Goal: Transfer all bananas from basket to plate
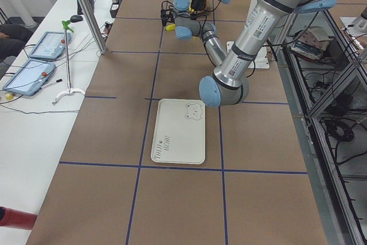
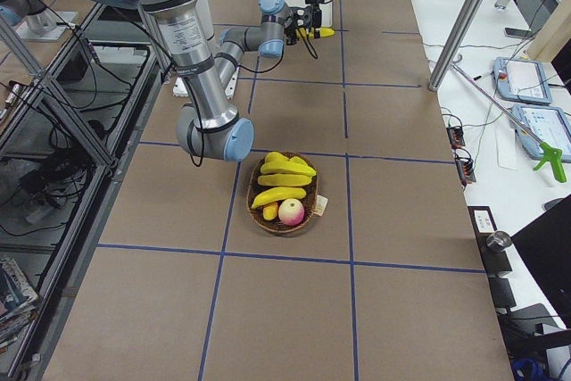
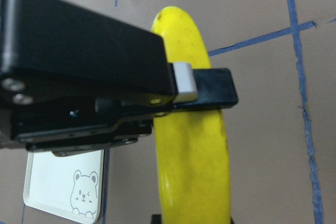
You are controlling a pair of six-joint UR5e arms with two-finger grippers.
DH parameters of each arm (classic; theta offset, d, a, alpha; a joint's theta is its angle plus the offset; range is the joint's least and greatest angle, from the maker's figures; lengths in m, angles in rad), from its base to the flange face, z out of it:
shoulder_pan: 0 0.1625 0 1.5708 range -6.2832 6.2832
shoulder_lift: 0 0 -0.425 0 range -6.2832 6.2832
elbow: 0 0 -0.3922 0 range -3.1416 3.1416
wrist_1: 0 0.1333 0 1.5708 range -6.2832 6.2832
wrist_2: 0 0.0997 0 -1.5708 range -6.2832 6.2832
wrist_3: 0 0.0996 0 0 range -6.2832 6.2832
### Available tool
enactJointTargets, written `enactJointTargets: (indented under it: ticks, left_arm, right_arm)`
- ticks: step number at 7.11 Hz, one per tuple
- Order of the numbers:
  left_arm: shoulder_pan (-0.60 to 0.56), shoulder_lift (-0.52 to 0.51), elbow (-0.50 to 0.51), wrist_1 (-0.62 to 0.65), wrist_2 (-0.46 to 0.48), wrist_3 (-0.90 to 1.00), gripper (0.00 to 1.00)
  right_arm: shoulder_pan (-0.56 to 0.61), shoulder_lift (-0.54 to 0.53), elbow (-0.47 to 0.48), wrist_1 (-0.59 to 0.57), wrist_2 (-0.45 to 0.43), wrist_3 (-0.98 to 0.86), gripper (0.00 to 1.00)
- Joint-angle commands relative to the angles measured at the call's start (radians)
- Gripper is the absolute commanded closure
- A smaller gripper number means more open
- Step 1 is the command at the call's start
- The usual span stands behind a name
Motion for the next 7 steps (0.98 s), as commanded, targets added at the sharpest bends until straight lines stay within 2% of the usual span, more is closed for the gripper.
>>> enactJointTargets:
  ticks: [1,4,7]
  left_arm:
    - [-0.002,0.009,-0.01,0.0,-0.001,0.0,1.0]
    - [-0.01,0.023,-0.016,0.001,0.0,0.004,1.0]
    - [-0.069,0.122,-0.022,0.01,0.016,0.014,1.0]
  right_arm:
    - [0.0,0.0,0.0,-0.002,0.0,0.012,0.0]
    - [0.008,0.0,0.006,-0.002,0.008,0.009,0.0]
    - [0.04,-0.033,0.035,-0.019,0.067,0.003,0.0]
